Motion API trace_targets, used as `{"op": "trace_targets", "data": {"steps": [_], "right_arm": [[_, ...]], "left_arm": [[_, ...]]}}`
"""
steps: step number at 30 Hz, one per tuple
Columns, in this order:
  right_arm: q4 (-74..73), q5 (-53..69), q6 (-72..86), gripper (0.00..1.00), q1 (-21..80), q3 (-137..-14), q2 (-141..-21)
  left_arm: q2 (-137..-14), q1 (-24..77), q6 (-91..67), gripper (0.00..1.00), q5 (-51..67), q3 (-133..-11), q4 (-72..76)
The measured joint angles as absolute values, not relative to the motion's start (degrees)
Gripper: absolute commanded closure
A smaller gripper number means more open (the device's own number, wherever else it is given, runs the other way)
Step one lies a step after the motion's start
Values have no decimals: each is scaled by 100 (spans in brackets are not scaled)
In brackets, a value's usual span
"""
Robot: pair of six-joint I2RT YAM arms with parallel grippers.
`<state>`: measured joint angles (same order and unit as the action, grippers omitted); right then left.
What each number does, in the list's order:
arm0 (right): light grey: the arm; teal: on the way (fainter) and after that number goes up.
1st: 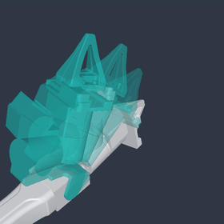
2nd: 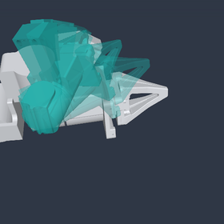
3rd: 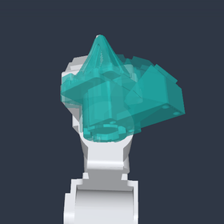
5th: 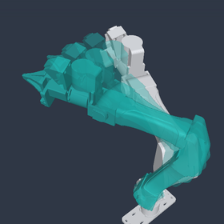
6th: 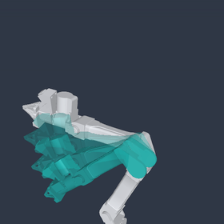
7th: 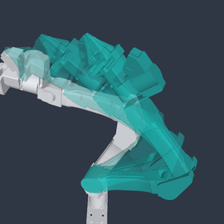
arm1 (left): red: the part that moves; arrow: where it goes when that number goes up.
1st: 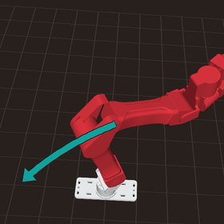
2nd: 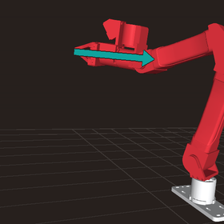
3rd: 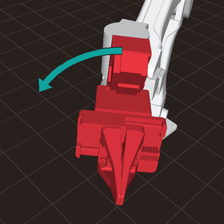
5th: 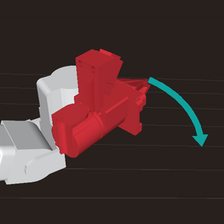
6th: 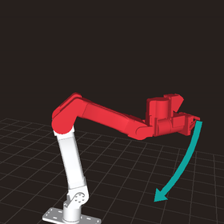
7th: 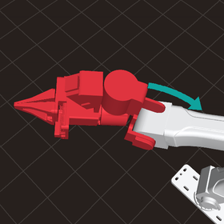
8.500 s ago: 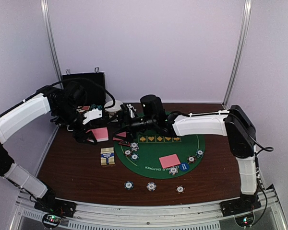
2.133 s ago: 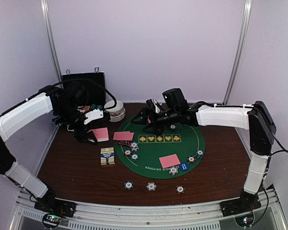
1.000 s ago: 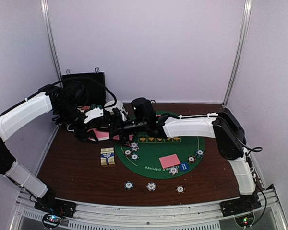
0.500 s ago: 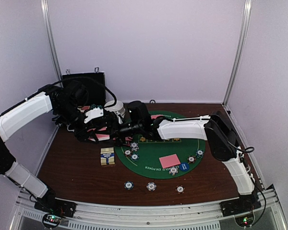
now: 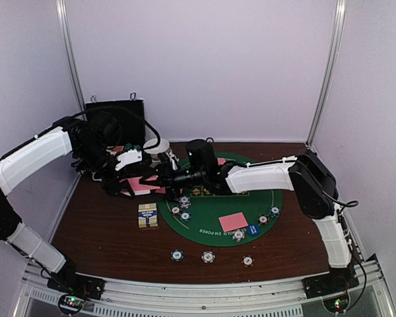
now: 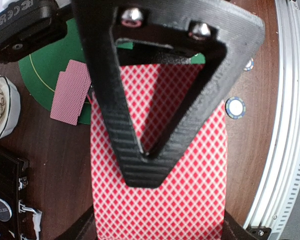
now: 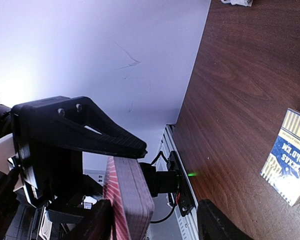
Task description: Distribute texas hold em gaming equipment
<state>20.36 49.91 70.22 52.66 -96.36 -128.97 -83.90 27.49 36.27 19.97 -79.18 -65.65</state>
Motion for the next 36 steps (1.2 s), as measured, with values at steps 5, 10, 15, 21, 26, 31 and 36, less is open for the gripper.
{"op": "trace_targets", "data": {"steps": [5, 10, 15, 21, 26, 31, 36], "right_arm": [[2045, 5006, 7048, 50, 5225, -9480, -12735], [2069, 5013, 7109, 55, 5199, -9255, -12540], [2152, 5022, 7229, 65, 5181, -9065, -12348], [2239, 5043, 7297, 80, 5155, -9008, -12248], [2220, 5063, 7325, 94, 5105, -8772, -12053], [2064, 5085, 7207, 100, 4969, -8573, -11808], [1841, 5105, 7067, 100, 4805, -8353, -11452]], "left_arm": [[-8390, 2749, 3627, 100, 1997, -7918, -6565], [-8390, 2749, 3627, 100, 1999, -7918, -6565], [-8390, 2749, 3627, 100, 1997, -7918, -6563], [-8390, 2749, 3629, 100, 1997, -7918, -6563], [-8390, 2749, 3629, 100, 1997, -7918, -6563], [-8390, 2749, 3629, 100, 1994, -7918, -6560], [-8390, 2749, 3629, 100, 1994, -7918, -6560]]}}
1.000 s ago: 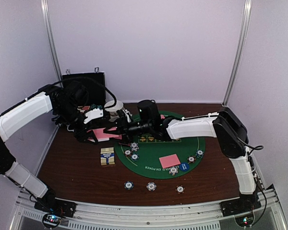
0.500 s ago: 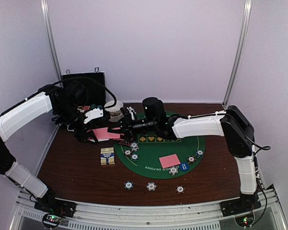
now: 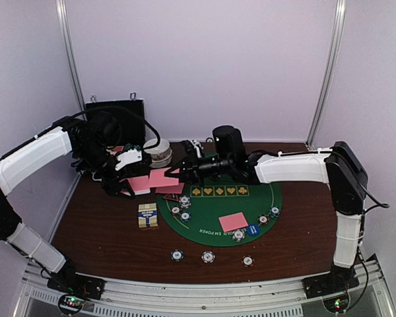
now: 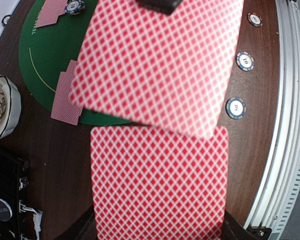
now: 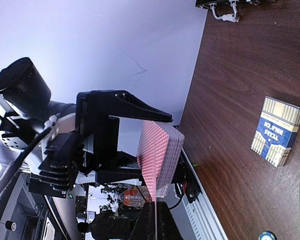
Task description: Distribute texas hold em gaming equipment
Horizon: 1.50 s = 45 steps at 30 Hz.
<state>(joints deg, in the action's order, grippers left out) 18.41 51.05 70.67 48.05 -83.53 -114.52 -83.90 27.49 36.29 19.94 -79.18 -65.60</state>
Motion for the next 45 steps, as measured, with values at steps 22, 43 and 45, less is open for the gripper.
{"op": "trace_targets", "data": {"steps": [22, 43, 45], "right_arm": [[-1737, 5205, 4082, 100, 3227, -5863, -10018], [-3240, 4580, 2547, 99, 3081, -6593, -10527], [-3352, 4521, 2464, 94, 3081, -6672, -10586]], "left_arm": [[-8390, 2749, 3629, 100, 1994, -7918, -6567], [-8390, 2749, 3629, 100, 1994, -7920, -6573], [-8390, 2749, 3629, 100, 1994, -7920, -6573]]}}
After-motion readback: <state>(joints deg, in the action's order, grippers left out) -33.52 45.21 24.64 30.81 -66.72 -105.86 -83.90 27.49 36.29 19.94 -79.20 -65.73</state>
